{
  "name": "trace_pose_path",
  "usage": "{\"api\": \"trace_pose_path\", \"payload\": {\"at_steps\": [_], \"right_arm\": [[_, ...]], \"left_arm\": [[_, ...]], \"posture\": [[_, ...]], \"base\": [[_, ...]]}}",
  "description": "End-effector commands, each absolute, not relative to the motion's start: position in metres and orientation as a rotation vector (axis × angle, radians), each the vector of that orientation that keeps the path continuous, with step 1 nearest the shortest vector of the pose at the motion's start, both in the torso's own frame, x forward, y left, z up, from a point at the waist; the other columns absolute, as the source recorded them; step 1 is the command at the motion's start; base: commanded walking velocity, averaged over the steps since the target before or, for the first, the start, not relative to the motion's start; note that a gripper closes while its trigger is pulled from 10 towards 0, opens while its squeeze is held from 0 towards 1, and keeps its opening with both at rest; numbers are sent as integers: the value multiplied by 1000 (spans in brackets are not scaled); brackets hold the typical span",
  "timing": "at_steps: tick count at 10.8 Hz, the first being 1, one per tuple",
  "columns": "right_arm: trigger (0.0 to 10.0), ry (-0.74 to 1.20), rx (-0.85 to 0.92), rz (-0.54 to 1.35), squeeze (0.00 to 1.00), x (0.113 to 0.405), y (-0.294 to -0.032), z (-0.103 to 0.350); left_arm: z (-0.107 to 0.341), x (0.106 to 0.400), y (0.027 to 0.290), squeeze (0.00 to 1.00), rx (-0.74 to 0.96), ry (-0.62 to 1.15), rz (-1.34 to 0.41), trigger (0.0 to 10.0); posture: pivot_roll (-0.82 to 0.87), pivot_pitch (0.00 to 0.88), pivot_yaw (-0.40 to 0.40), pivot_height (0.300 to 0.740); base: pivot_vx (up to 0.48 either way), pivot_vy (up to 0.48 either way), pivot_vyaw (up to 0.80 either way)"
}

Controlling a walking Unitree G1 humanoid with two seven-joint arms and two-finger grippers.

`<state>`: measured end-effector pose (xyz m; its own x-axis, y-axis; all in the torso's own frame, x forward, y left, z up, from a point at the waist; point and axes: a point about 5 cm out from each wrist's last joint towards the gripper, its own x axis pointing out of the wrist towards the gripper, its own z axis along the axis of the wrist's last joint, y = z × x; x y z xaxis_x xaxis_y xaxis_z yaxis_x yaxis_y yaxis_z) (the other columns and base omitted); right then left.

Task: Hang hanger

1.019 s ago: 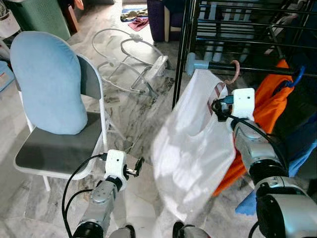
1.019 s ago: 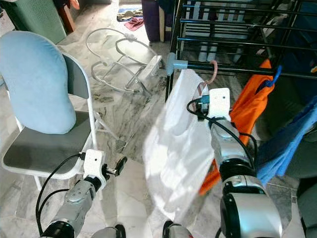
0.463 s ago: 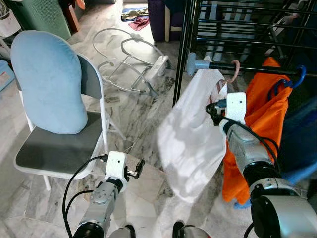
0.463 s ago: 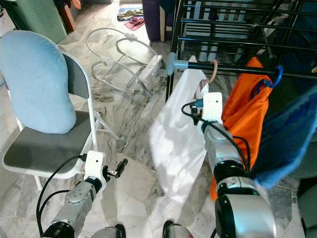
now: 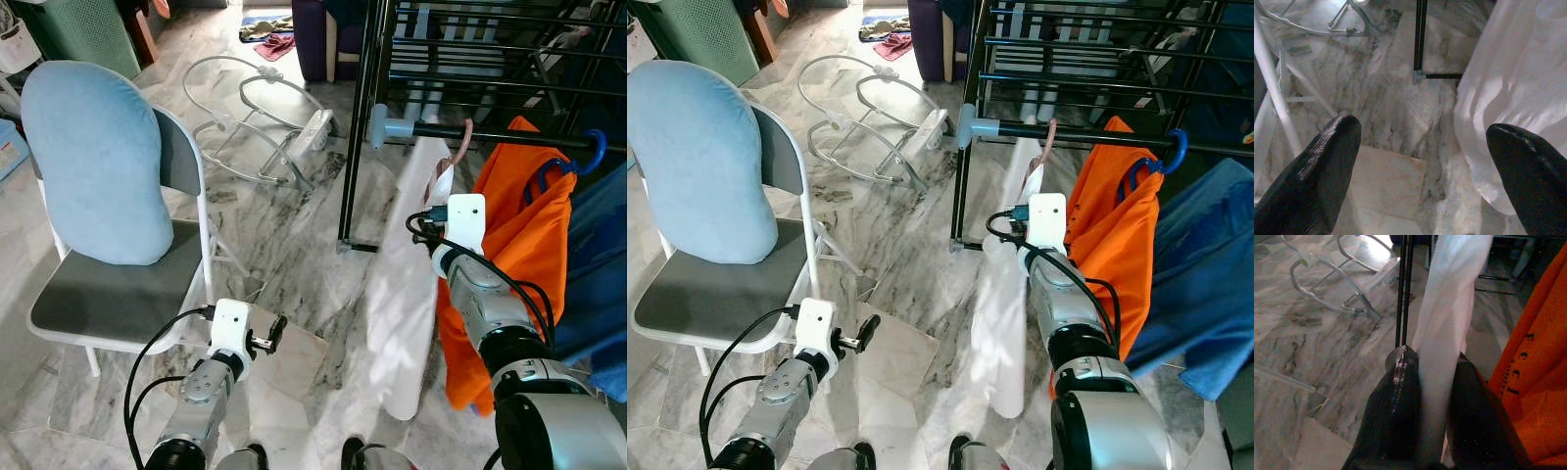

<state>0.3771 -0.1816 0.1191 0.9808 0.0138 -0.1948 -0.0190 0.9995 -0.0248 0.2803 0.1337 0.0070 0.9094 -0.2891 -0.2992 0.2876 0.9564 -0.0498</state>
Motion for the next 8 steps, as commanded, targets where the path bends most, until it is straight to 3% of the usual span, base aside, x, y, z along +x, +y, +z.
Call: {"api": "trace_pose_path", "payload": {"at_steps": [1,6,8], "right_arm": [[0,221,-16,4,0,374,-184,112],[0,213,-55,-7,0,372,-192,112],[0,146,-77,91,0,367,-190,115]], "left_arm": [[0,274,136,0,5,350,-291,10000],[0,275,135,0,5,346,-292,10000],[1,275,135,0,5,346,-295,10000]], "posture": [[-27,165,34,740],[-27,165,36,740],[-30,167,38,740]], "base": [[0,0,0],[0,0,0],[0,0,0]]}}
